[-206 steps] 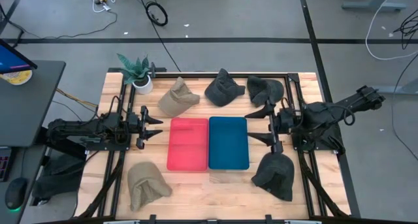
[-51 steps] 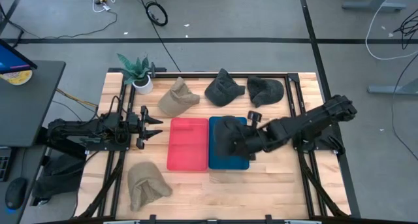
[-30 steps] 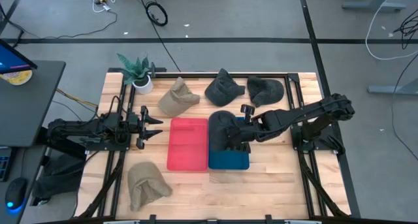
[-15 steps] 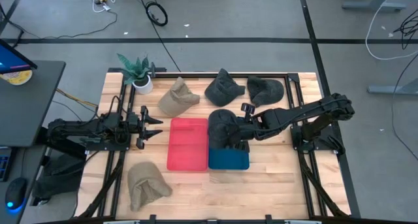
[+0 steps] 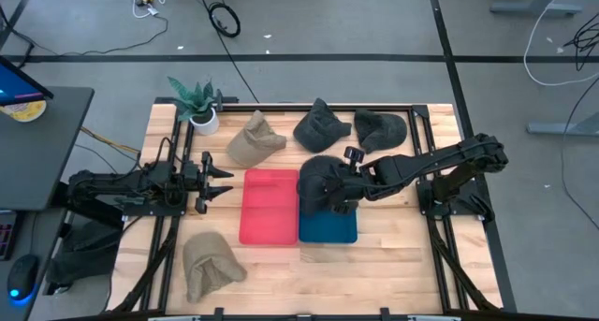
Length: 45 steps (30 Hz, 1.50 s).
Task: Pick & Place hat
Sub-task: Put the bottom right black cap into the blue bin, then put the right black cap into the blue bin
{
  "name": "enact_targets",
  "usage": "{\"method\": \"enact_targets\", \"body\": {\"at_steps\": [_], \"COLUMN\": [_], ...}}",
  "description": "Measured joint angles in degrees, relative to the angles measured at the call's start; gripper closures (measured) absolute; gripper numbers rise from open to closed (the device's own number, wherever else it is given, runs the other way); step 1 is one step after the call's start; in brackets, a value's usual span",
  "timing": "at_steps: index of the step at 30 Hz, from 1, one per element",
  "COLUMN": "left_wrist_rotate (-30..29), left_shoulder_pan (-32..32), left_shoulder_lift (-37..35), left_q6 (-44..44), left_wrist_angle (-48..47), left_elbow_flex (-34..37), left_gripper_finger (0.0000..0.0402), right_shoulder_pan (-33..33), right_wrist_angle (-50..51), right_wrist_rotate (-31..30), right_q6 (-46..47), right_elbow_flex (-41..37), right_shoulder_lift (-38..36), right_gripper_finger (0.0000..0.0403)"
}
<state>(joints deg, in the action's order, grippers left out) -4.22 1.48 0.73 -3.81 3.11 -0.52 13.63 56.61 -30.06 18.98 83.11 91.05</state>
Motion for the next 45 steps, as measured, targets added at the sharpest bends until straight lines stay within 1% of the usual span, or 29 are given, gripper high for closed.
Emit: {"method": "enact_targets", "body": {"at_steps": [6, 12, 17, 23, 29, 39, 42, 45], "left_wrist_rotate": [0.0, 0.0, 0.0, 0.0, 0.0, 0.0, 0.0, 0.0], "left_shoulder_pan": [0.0, 0.0, 0.0, 0.0, 0.0, 0.0, 0.0, 0.0], "left_shoulder_lift": [0.0, 0.0, 0.0, 0.0, 0.0, 0.0, 0.0, 0.0], "left_q6": [0.0, 0.0, 0.0, 0.0, 0.0, 0.0, 0.0, 0.0], "left_wrist_angle": [0.0, 0.0, 0.0, 0.0, 0.0, 0.0, 0.0, 0.0], "left_elbow_flex": [0.0, 0.0, 0.0, 0.0, 0.0, 0.0, 0.0, 0.0], "left_gripper_finger": [0.0218, 0.0218, 0.0218, 0.0218, 0.0218, 0.0218, 0.0218, 0.0218], "right_shoulder_pan": [0.0, 0.0, 0.0, 0.0, 0.0, -1.1, -2.4, -4.0], "right_wrist_angle": [-0.2, -0.2, -0.2, -0.8, -4.1, -8.3, -8.8, -8.9], "right_wrist_rotate": [0.0, 0.0, 0.0, -0.1, 0.6, 0.9, -0.6, -4.5], "right_q6": [0.0, -0.5, -0.7, -3.6, -3.7, -16.9, -18.9, -17.8], "right_elbow_flex": [0.0, 0.0, 0.0, 0.0, 0.0, 0.0, 0.0, 0.0], "right_shoulder_lift": [0.0, 0.0, 0.0, 0.0, 0.0, 0.0, 0.0, 0.0], "right_gripper_finger": [0.0255, 0.0233, 0.0234, 0.0242, 0.0248, 0.0248, 0.0248, 0.0248]}}
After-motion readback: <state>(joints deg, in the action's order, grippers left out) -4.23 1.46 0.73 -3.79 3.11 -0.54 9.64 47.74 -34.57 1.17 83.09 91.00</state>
